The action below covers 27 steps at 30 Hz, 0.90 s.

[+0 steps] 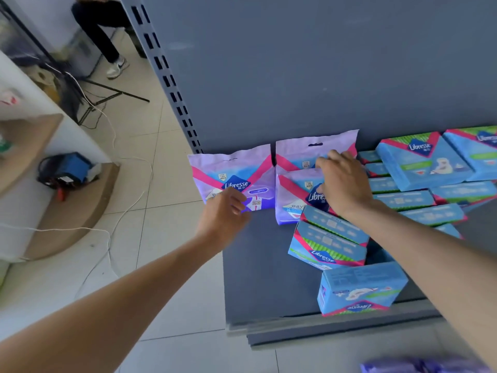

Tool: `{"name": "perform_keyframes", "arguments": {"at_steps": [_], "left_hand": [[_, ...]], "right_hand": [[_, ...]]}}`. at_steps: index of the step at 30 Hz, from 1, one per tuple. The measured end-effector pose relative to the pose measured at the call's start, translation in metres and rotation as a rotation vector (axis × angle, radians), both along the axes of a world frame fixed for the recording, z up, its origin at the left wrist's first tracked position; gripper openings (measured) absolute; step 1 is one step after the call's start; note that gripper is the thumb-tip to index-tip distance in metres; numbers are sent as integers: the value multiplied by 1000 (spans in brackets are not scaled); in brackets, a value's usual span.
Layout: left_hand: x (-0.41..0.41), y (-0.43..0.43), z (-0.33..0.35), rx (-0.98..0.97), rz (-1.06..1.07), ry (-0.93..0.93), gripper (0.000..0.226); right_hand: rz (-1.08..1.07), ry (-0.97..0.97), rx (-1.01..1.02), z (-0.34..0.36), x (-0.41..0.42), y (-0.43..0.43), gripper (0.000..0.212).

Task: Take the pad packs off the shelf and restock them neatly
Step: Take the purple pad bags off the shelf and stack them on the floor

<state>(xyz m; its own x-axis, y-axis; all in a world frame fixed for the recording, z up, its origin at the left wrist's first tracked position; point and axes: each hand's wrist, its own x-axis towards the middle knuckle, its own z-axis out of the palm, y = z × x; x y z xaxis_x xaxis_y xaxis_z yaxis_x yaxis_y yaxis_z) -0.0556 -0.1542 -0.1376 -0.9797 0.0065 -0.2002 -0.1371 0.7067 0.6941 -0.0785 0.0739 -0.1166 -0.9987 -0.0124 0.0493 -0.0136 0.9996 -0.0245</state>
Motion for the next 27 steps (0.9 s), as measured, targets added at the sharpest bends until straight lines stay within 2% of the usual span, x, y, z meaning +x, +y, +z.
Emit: {"name": "perform_keyframes", "arguments": {"at_steps": [3, 5, 7, 9, 11, 13, 15, 19, 22, 24, 27], "left_hand": [[-5, -8, -1, -124, 118, 143, 34], [-9, -15, -2, -229, 174, 217, 43], [-10, -20, -5, -391, 113, 258, 50], [-11, -26, -9, -447, 68, 266, 57], [-14, -29, -13, -314, 171, 220, 70], [-21, -29, -12, -109, 300, 99, 87], [-27, -27, -13, 56, 343, -5, 88], [-33, -29, -14, 146, 460, -18, 56], [-24, -35, -13, 273, 423, 4, 33], [-14, -37, -10, 378, 405, 55, 12], [5, -48, 8, 545, 433, 92, 18]], "right_hand": [[12, 19, -8, 7, 4, 1, 13], [39, 58, -44, 12, 7, 4, 14], [62, 112, -95, 18, 9, 8, 13], [47, 168, -167, 28, 10, 11, 11], [38, 213, -260, 37, 11, 11, 12], [55, 232, -327, 44, 11, 9, 3], [57, 236, -368, 48, 9, 6, 4], [68, 213, -453, 53, 11, -5, 16], [88, 188, -543, 55, 13, -14, 29], [115, 152, -575, 59, 16, -21, 29], [188, 100, -595, 69, 14, -36, 34]]}}
